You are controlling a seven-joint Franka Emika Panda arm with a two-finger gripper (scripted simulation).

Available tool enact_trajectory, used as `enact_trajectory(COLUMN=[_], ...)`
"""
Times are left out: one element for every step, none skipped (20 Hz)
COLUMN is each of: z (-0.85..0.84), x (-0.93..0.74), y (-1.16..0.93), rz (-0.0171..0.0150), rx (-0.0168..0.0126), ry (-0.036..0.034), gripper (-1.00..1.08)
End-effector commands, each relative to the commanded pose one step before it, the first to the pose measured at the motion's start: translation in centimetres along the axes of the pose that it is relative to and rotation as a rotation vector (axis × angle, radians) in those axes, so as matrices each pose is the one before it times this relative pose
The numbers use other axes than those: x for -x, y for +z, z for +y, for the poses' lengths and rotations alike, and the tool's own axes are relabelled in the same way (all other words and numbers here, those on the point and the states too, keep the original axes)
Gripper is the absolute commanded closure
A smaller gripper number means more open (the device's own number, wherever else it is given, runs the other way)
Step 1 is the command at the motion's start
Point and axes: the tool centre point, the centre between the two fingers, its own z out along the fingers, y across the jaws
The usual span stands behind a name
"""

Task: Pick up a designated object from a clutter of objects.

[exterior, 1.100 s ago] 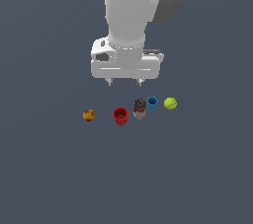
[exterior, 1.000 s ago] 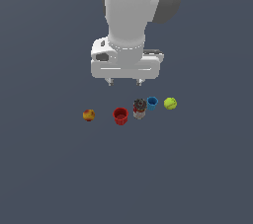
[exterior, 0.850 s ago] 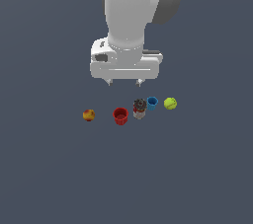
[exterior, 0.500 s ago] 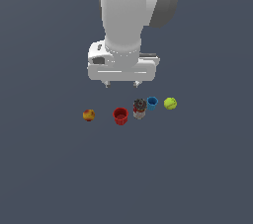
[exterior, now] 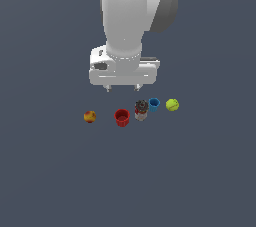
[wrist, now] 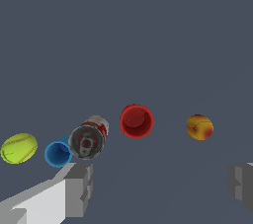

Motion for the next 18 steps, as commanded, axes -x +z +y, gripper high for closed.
enact_trajectory(z=[0.022,0.013,0.015,0.017,0.019,0.021,0.023,0.025,0.025,0.027,0.027,0.025,0.023,0.019,0.016,0.013,0.008,0.003], x=[-0.112,-0.054,-0.055,-0.055,-0.053,-0.05,-0.047,-0.041,-0.034,-0.026,-0.015,-0.004,0.008,0.019,0.031,0.042,0.052,0.063], y=[0.731,0.357,0.388,0.419,0.451,0.482,0.514,0.546,0.577,0.608,0.636,0.64,0.637,0.634,0.631,0.627,0.624,0.62], rz=[0.00198,0.00124,0.00136,0.0015,0.00163,0.00177,0.00191,0.00206,0.00221,0.00236,0.0025,0.00255,0.00258,0.0026,0.00262,0.00264,0.00265,0.00266], rx=[-0.00167,-0.00079,-0.00084,-0.0009,-0.00094,-0.00098,-0.001,-0.00103,-0.00104,-0.00104,-0.00103,-0.00097,-0.0009,-0.00083,-0.00075,-0.00068,-0.0006,-0.00053], ry=[-0.02637,-0.01327,-0.01441,-0.0156,-0.01679,-0.01799,-0.01919,-0.02038,-0.0216,-0.02278,-0.02388,-0.02407,-0.02402,-0.024,-0.02396,-0.02392,-0.02389,-0.02385], gripper=[-0.92,-0.92,-0.92,-0.92,-0.92,-0.92,-0.92,-0.92,-0.92,-0.92,-0.92,-0.92,-0.92,-0.92,-0.92,-0.92,-0.92,-0.92])
